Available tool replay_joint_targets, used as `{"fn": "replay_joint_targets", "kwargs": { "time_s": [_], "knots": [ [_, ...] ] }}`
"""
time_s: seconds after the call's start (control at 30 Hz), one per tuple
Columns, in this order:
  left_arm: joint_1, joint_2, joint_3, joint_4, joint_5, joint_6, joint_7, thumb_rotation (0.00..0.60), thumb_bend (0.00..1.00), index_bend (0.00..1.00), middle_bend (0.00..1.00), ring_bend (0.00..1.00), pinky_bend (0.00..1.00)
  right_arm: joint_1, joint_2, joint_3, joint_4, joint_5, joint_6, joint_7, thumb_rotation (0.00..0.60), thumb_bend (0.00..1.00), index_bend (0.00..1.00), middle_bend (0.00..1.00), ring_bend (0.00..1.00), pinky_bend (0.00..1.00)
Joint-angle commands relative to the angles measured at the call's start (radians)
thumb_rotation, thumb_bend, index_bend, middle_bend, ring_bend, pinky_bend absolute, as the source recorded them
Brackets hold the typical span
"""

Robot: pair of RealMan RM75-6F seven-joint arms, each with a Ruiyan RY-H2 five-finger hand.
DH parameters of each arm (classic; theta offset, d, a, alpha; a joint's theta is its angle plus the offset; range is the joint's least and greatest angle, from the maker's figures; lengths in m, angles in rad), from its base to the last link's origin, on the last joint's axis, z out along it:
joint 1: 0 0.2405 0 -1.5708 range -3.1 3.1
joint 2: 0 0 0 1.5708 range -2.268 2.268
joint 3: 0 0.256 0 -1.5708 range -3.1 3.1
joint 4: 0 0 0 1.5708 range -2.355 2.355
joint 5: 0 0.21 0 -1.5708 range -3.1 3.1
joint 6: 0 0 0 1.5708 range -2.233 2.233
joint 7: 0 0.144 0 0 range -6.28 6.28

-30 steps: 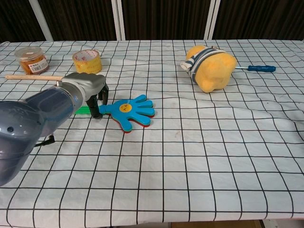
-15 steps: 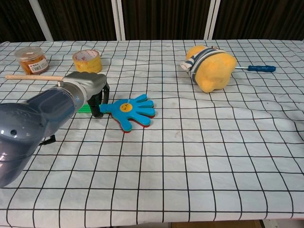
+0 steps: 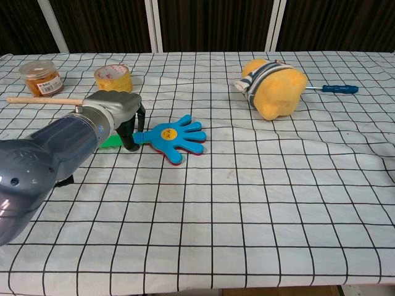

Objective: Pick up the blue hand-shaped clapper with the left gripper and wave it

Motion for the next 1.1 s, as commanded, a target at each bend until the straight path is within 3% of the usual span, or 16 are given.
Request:
{"fn": "replay_joint_targets", "kwargs": {
  "time_s": [0.03, 0.43, 1.1],
  "knots": [
    [0.004, 0.000, 0.006, 0.003, 0.014, -0.005, -0.011, 0.600, 0.37, 0.59, 0.57, 0.39, 0.47, 0.000, 0.000, 0.000, 0.000, 0.001, 0.000, 0.000, 0.600, 0.22, 0.05, 0.00, 0.00, 0.06],
    [0.042, 0.032, 0.052, -0.013, 0.173, -0.041, -0.145, 0.600, 0.39, 0.64, 0.61, 0.44, 0.52, 0.000, 0.000, 0.001, 0.002, 0.001, 0.001, -0.001, 0.600, 0.22, 0.05, 0.00, 0.00, 0.06],
    [0.161, 0.200, 0.098, -0.129, 0.495, -0.071, -0.536, 0.600, 0.40, 0.68, 0.65, 0.49, 0.56, -0.003, -0.006, 0.003, 0.005, 0.002, 0.009, -0.014, 0.600, 0.22, 0.05, 0.00, 0.00, 0.06]
  ]
}}
